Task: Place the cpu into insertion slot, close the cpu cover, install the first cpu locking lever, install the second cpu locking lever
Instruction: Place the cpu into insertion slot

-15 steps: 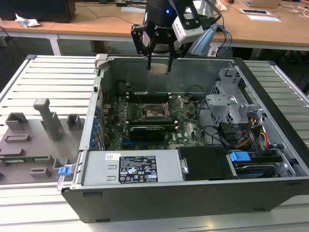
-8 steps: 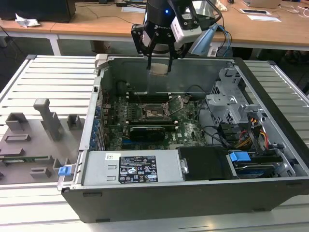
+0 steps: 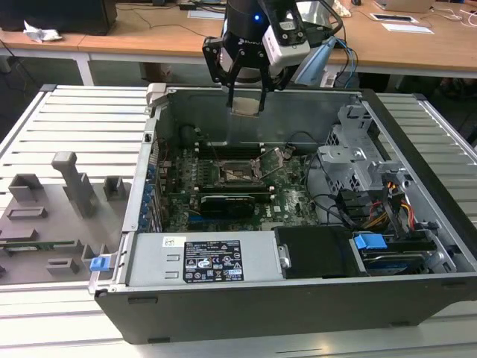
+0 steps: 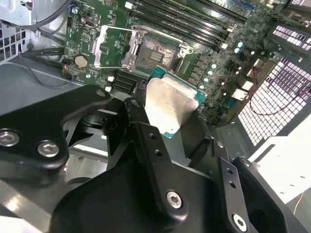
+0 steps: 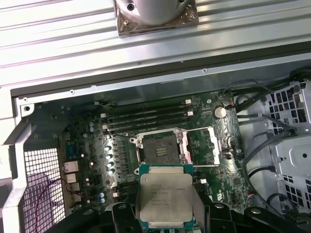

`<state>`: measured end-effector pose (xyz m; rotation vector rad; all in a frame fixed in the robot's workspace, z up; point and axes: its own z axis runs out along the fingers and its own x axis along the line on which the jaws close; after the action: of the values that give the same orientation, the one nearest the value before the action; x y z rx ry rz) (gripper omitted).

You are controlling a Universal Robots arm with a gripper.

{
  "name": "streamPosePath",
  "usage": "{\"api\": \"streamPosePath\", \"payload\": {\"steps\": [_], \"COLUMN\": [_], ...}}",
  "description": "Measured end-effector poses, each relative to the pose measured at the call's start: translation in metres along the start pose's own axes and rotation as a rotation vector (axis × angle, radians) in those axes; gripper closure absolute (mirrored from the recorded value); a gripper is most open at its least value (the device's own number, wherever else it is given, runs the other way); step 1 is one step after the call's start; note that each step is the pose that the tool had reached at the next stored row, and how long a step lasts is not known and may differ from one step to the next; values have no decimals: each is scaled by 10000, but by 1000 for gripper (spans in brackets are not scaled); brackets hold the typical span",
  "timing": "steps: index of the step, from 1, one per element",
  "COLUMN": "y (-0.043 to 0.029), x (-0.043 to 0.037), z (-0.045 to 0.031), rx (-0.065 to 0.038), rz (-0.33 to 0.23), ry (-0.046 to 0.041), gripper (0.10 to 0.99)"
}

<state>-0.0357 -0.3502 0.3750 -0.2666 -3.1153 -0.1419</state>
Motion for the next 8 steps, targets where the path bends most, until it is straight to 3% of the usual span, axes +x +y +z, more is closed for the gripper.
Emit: {"api": "streamPosePath", "payload": {"steps": [8], "y": [0], "x": [0], "z": [1], "rx": [-4], "rz": [181], "ry": [-16], "gripper": [561]}}
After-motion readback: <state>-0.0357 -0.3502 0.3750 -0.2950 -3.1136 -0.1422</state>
